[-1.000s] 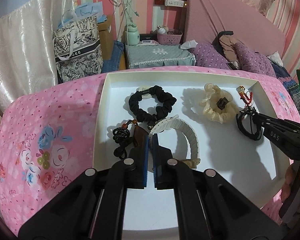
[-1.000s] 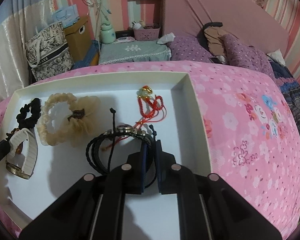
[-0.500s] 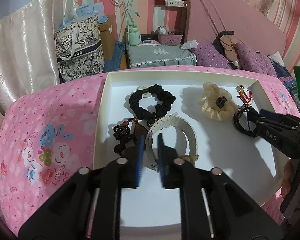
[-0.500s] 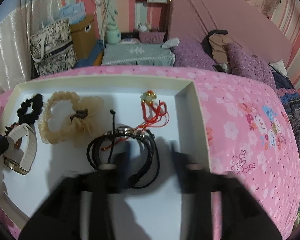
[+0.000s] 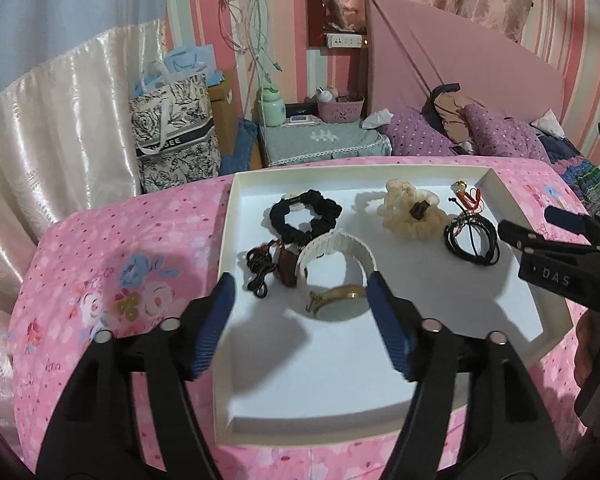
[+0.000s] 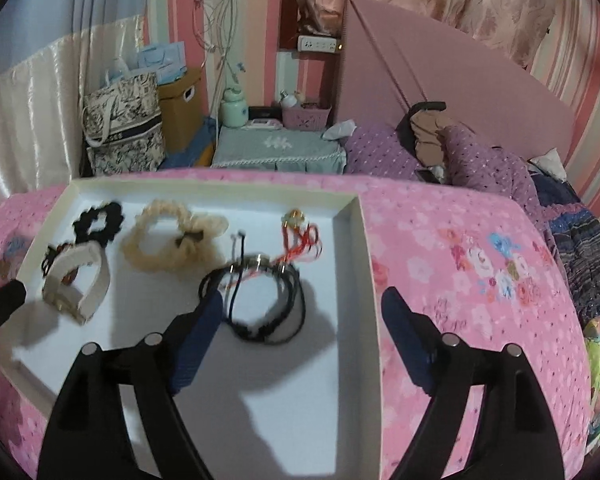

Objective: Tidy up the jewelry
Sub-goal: 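Lift both tools out of the tray toward the bead bracelet and claw clip, then grasp the wooden bead bracelet with the left tool while the right grasps the black claw clip, then carry the bead bracelet and claw clip into the tray and open both tools, then move both tools out of the tray toward the orange charm and jade pendant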

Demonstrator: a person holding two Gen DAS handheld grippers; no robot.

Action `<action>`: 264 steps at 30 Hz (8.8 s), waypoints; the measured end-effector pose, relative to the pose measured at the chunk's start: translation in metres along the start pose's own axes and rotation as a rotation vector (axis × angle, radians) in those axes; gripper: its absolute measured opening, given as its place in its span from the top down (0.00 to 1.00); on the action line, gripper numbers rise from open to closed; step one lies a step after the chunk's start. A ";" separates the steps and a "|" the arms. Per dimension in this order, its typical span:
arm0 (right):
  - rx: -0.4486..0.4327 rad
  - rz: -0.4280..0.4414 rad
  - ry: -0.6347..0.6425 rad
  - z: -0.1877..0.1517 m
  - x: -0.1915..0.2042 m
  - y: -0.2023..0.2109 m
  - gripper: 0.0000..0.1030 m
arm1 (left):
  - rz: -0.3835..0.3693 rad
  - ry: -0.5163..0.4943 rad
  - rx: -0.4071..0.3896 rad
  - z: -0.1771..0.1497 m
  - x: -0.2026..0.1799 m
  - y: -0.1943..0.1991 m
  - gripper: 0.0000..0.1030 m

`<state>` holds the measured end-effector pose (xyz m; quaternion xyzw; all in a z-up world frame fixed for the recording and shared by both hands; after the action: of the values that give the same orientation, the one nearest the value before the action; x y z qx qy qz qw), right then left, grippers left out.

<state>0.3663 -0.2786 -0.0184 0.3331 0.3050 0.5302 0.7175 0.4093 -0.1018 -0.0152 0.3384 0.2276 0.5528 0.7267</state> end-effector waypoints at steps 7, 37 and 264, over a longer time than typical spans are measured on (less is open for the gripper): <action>0.043 -0.019 0.008 -0.027 -0.004 0.009 0.21 | 0.027 -0.023 -0.020 -0.020 0.004 0.022 0.08; 0.061 0.003 -0.093 -0.150 -0.039 0.153 0.20 | -0.013 0.061 -0.022 -0.126 0.016 0.151 0.03; -0.124 0.027 -0.110 -0.034 -0.019 0.123 0.18 | 0.076 0.028 -0.159 -0.041 -0.004 0.112 0.03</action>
<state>0.2660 -0.2650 0.0610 0.3209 0.2272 0.5385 0.7453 0.3060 -0.0779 0.0407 0.2804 0.1802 0.6010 0.7264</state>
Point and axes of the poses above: each gripper's, at about its wrist camera, not at the fingertips, and y roughly against the way its jaws point, x to its left, z to its top, the point moved 3 cm from there along -y, roughly the way its jaws point
